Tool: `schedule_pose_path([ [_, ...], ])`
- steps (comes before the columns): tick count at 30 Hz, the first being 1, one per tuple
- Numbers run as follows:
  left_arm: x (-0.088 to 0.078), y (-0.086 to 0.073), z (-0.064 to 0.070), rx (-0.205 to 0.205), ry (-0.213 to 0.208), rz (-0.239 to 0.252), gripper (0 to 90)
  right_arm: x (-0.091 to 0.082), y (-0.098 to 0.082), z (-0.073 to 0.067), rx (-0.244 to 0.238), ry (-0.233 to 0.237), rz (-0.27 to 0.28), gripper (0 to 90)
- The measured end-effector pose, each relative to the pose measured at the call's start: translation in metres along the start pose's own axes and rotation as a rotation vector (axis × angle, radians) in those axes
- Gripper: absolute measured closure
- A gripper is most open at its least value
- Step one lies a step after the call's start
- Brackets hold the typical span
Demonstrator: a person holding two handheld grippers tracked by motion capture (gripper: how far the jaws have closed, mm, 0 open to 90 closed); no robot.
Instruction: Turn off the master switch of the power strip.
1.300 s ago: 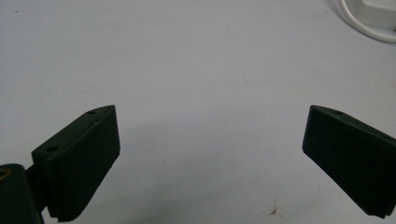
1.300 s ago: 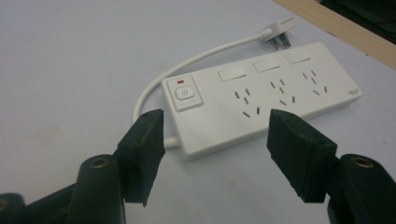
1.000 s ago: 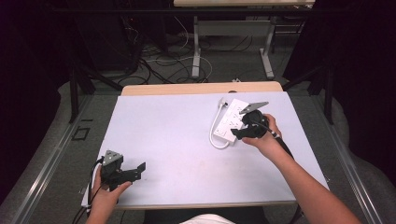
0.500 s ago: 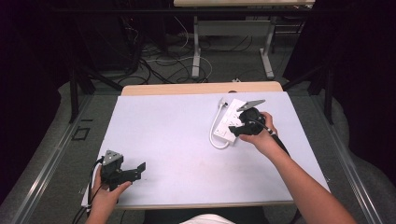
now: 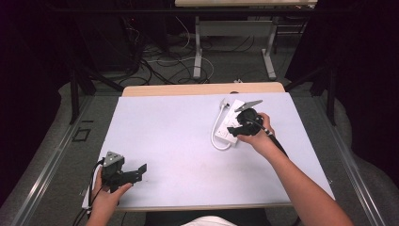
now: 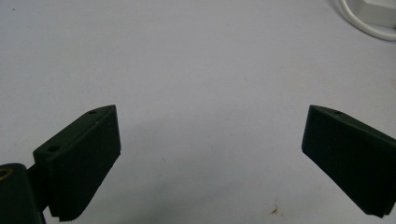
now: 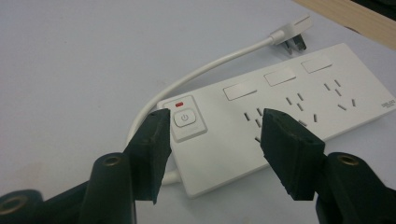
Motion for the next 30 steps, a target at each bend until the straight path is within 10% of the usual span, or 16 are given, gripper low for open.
schedule_pose_path([
  [30, 0.000, 0.000, -0.001, -0.001, -0.002, -0.002, 4.9, 0.030, 0.009, -0.016, 0.052, 0.053, -0.042, 81.7],
])
Point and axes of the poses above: each handheld gripper's, and its own axes: x roughly forward along the jaws, y roughly out of its top, z roughly to its right, the point moved 2 cm from there along x, roughly forward along the jaws
